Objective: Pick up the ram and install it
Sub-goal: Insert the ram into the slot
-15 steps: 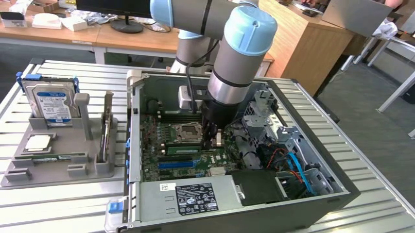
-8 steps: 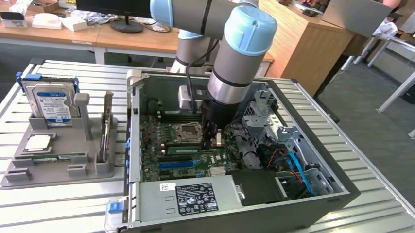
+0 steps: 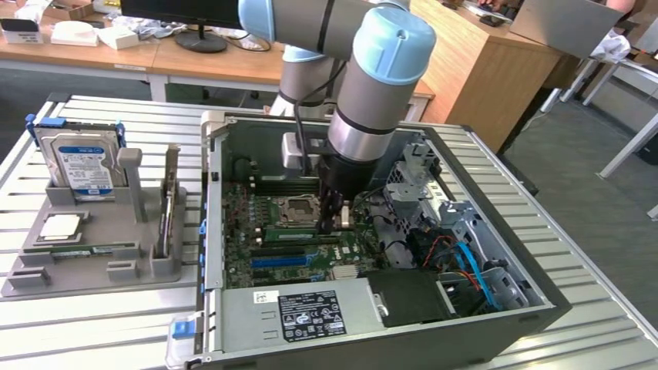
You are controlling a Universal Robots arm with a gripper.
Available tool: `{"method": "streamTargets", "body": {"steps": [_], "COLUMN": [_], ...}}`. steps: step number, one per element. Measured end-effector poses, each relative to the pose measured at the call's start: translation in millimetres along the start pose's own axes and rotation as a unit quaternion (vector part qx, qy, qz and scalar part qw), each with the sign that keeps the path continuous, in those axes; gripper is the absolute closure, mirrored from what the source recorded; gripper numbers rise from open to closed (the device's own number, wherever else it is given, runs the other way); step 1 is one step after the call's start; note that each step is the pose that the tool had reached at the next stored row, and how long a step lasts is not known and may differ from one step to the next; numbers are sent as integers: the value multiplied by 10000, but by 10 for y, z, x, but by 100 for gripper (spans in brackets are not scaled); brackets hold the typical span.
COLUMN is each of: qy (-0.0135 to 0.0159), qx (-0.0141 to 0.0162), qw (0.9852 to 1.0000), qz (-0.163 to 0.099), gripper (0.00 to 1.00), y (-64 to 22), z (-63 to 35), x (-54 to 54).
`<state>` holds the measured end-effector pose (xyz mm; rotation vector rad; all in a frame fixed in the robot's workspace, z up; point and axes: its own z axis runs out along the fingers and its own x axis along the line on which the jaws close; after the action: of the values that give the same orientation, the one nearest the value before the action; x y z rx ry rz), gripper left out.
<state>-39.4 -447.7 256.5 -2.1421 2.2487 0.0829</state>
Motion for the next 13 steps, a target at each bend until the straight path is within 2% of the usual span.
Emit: {"method": "streamTargets", "body": {"steps": [13], "qy": [1], "qx": [-1], "qw": [10000], "qz": [-11], "gripper": [89], "y": [2], "z": [2], "x": [-34]}}
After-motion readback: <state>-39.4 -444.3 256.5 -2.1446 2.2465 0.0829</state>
